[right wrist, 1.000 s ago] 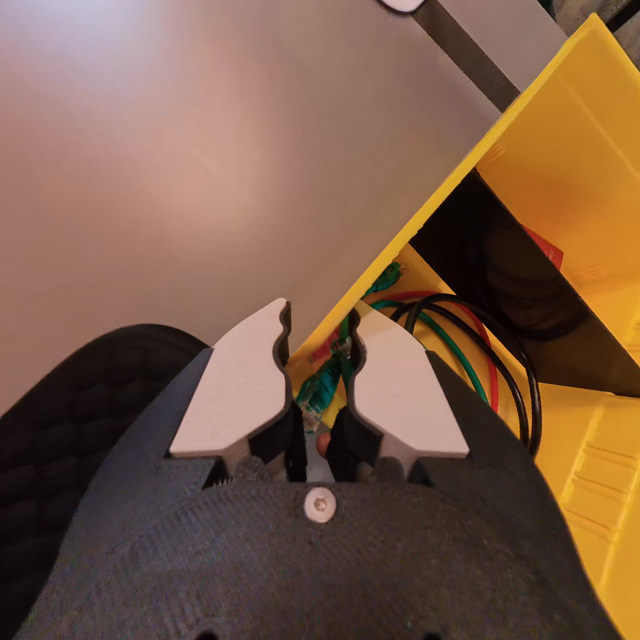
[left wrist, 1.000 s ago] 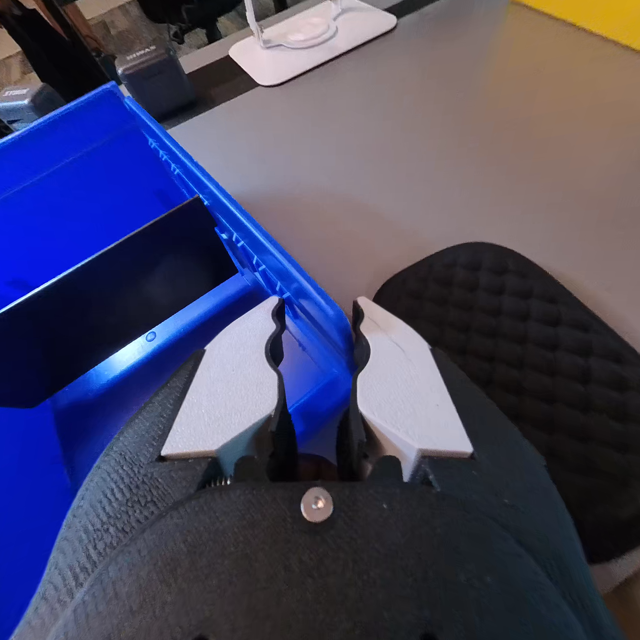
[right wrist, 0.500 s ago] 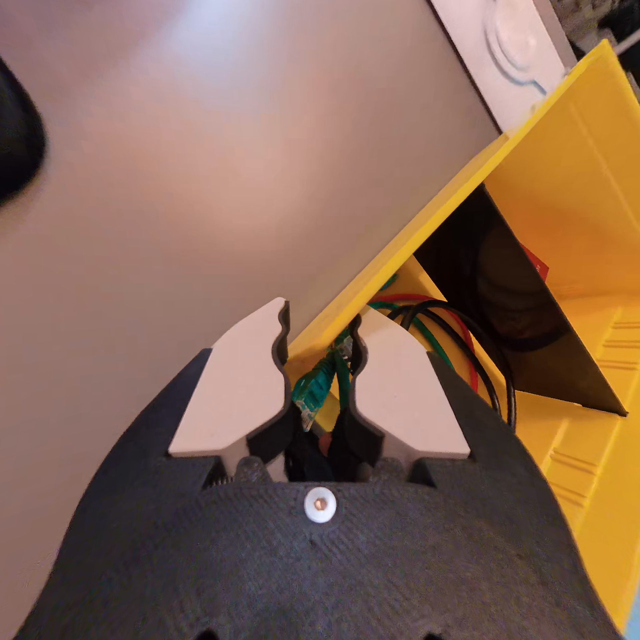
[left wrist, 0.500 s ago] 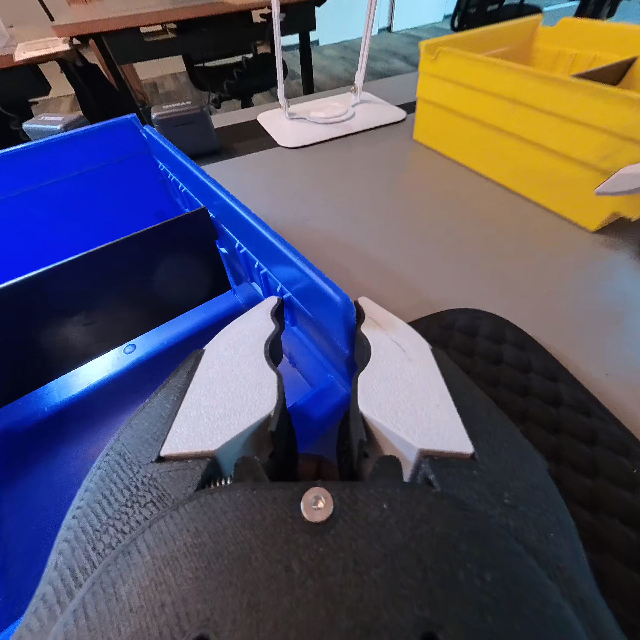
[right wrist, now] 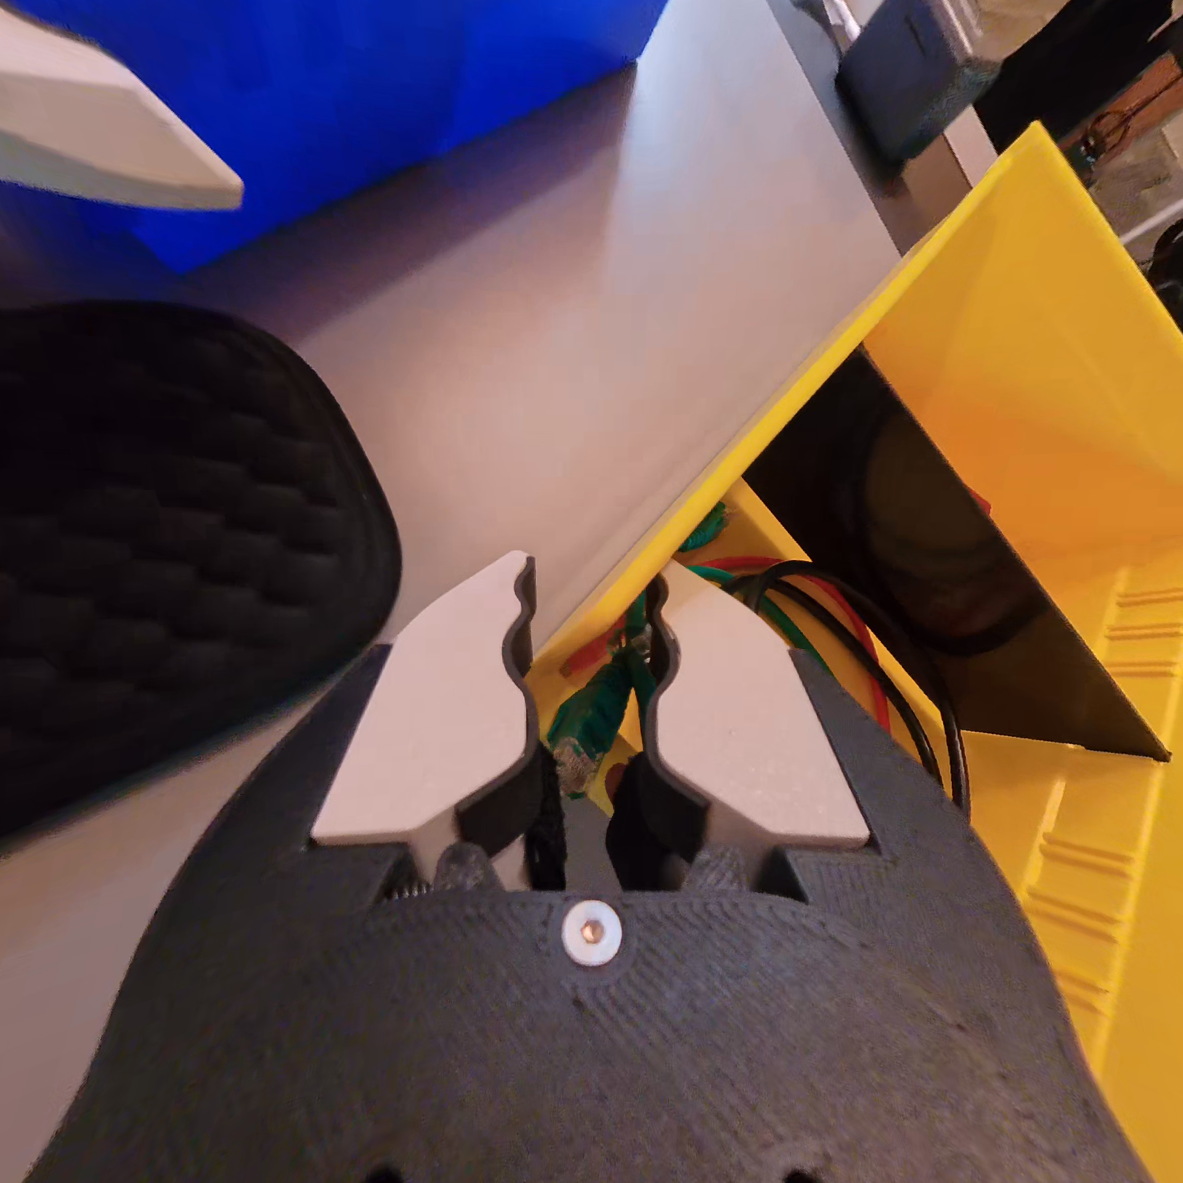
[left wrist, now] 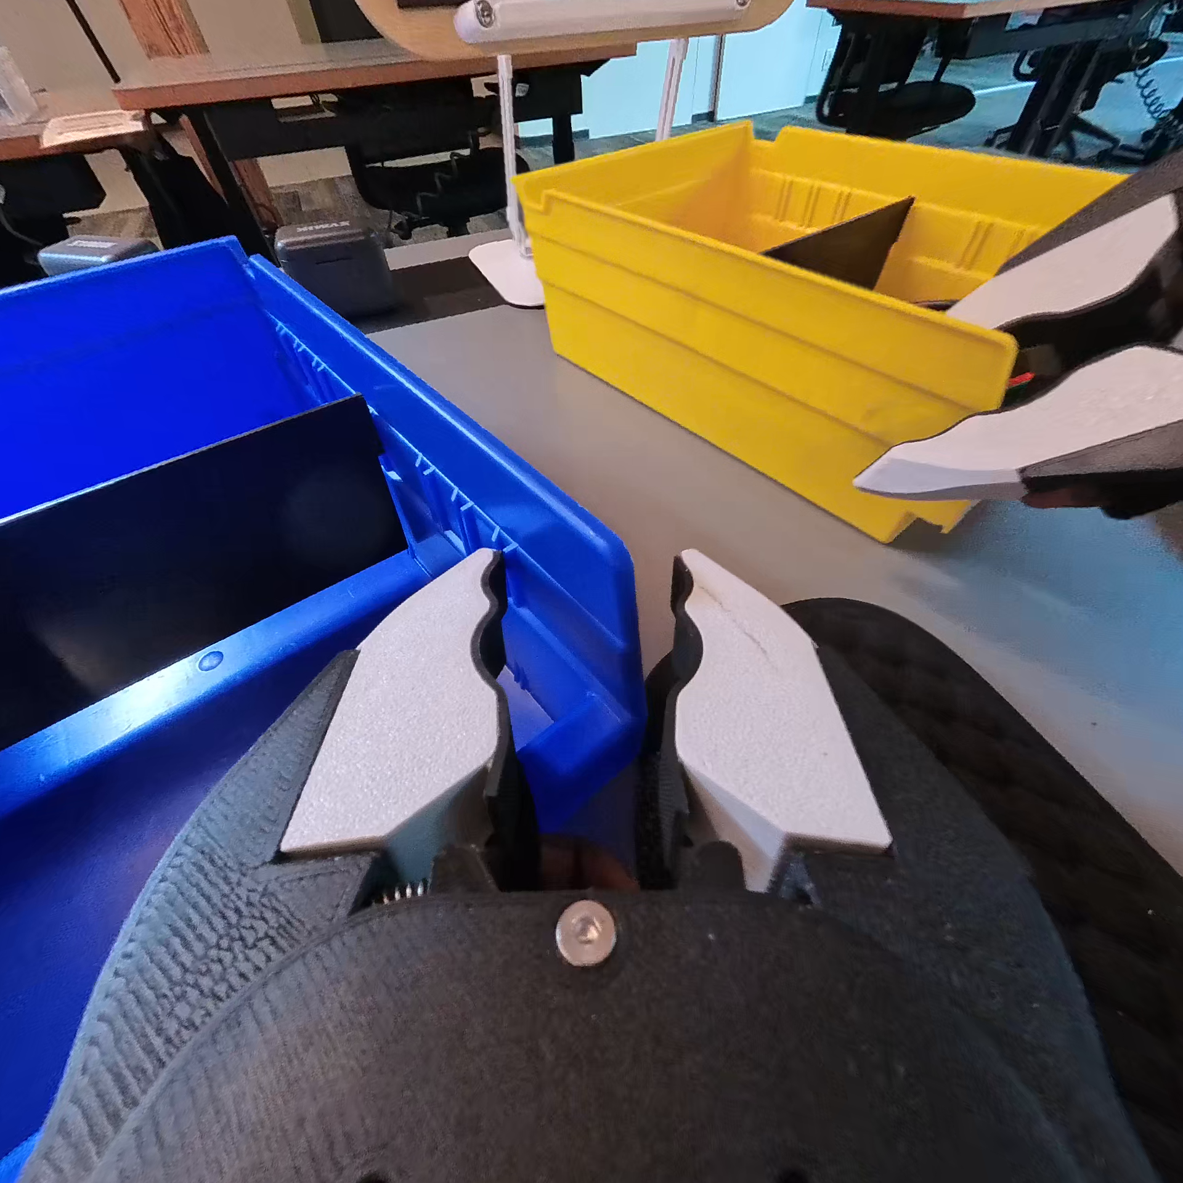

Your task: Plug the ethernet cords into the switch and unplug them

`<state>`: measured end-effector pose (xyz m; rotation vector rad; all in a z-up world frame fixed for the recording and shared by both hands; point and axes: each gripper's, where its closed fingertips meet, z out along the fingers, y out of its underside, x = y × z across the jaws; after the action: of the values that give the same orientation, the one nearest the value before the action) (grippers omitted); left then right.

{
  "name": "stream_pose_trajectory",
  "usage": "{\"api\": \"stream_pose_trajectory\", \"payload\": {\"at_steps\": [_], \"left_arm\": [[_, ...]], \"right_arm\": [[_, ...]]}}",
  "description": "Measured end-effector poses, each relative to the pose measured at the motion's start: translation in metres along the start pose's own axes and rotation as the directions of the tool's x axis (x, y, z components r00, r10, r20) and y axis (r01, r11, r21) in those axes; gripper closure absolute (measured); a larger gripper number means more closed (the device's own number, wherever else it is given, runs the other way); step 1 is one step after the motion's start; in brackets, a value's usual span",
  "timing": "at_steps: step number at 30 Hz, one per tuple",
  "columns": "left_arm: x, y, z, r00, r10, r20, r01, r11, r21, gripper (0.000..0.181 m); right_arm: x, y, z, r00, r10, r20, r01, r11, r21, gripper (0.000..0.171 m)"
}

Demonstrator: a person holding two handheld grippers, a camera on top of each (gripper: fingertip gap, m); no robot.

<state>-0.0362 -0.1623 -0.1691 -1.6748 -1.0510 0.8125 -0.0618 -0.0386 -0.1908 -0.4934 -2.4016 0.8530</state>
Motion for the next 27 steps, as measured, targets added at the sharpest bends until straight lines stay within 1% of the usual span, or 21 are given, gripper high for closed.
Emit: {"api": "stream_pose_trajectory", "payload": {"at_steps": [5,10,13,16,23,27], "left_arm": [[0.001,-0.002,-0.002,0.999,-0.028,-0.021,0.028,0.999,0.019,0.131],[0.001,-0.002,-0.001,1.0,-0.011,-0.012,0.011,1.0,0.022,0.13],[0.001,-0.002,-0.001,1.0,-0.017,-0.017,0.017,1.0,0.022,0.13],[0.002,-0.003,-0.002,0.999,-0.03,-0.028,0.031,0.999,0.026,0.129],[0.003,-0.003,-0.004,0.998,-0.038,-0.041,0.039,0.999,0.027,0.129],[0.008,-0.014,-0.017,0.993,-0.039,-0.115,0.045,0.998,0.051,0.129]], "right_arm": [[-0.011,-0.019,0.013,1.0,-0.026,0.005,0.026,0.999,0.028,0.137],[-0.028,-0.035,0.023,0.995,-0.096,0.017,0.094,0.992,0.078,0.131],[-0.041,-0.044,0.027,0.988,-0.148,0.037,0.143,0.984,0.107,0.129],[-0.051,-0.052,0.029,0.985,-0.16,0.07,0.149,0.978,0.143,0.127],[-0.059,-0.056,0.029,0.969,-0.221,0.107,0.196,0.958,0.208,0.126],[-0.06,-0.057,0.027,0.966,-0.216,0.14,0.173,0.948,0.266,0.126]]}}
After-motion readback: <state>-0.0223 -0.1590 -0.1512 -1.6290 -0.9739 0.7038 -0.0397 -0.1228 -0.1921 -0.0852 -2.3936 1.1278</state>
